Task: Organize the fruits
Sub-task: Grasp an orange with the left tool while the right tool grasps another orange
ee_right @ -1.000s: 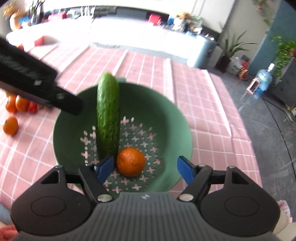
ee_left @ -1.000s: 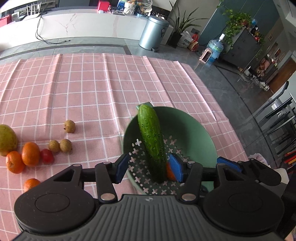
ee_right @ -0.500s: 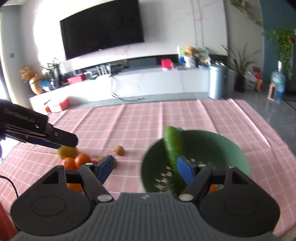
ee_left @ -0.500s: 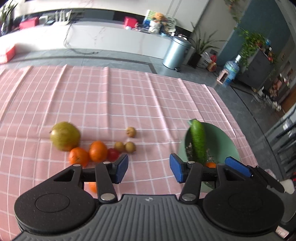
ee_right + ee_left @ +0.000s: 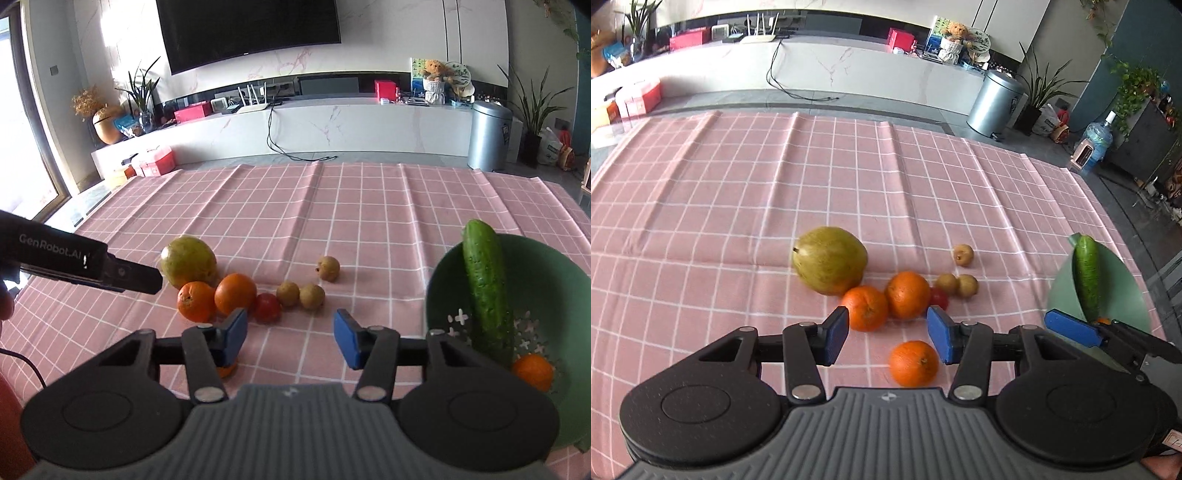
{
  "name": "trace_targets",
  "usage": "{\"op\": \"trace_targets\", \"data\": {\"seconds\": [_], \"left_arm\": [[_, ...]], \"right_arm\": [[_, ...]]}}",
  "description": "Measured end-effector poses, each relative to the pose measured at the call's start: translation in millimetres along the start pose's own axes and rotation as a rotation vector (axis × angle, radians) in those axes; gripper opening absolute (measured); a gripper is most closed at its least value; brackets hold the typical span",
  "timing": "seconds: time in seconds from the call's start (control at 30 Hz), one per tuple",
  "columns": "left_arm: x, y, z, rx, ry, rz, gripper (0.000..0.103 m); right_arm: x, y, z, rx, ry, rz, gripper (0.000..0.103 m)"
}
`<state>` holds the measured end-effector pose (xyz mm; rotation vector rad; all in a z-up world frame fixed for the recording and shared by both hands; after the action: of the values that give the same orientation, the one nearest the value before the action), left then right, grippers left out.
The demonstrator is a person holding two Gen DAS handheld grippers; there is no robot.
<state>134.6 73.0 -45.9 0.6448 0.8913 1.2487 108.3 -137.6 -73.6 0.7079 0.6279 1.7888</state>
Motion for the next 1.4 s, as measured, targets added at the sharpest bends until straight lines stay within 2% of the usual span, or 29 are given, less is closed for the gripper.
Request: {"op": "trace_targets", "data": {"seconds": [0.13,0.27,0.47,0.67,1.0,1.03,1.1,1.17,1.4], "left_arm": [[10,-12,8,-0.039,-0.033,0.068,0.058],[18,-29,6,0.006,-0.062,0.093,0.059],[21,-49,-5,0.081,-0.081,0.049,0.059],[18,-62,-7,0.08,-0.07,-0.014,0.059],[14,-78,-5,0.072,-0.092,-0.021,0.059],[13,-79,-5,0.068,-0.094,-0.021,0.058],[12,-78,-5,0.062,-0.1,-0.021,0.048],[13,-78,-5,0.063,-0.096,-0.02,0.048],[12,-69,-10,0.051,-0.103,-0.001,0.047]], "right_arm": [[4,-15,8,0.023,-0.018,0.03,0.049],[16,-29,6,0.069,-0.026,0.097,0.049],[34,-51,-9,0.154,-0.028,0.148,0.049],[39,-63,-15,0.191,-0.025,0.153,0.049],[42,-75,-19,0.216,-0.037,0.161,0.05],[42,-76,-18,0.215,-0.036,0.16,0.05],[42,-77,-18,0.214,-0.033,0.158,0.047],[43,-77,-18,0.218,-0.033,0.167,0.041],[43,-70,-17,0.208,-0.016,0.141,0.041]]}}
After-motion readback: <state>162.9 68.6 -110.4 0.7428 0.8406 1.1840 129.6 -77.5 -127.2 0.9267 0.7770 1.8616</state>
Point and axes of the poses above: each gripper's, at about its wrist camera, not at the fingertips, and y roughly against the way its jaws point, x to its left, z to its top, the point moved 1 cm from there along -y, roughly the way its jaws point, and after that the axes turned 4 degrees about x, right-handed, at the moved point
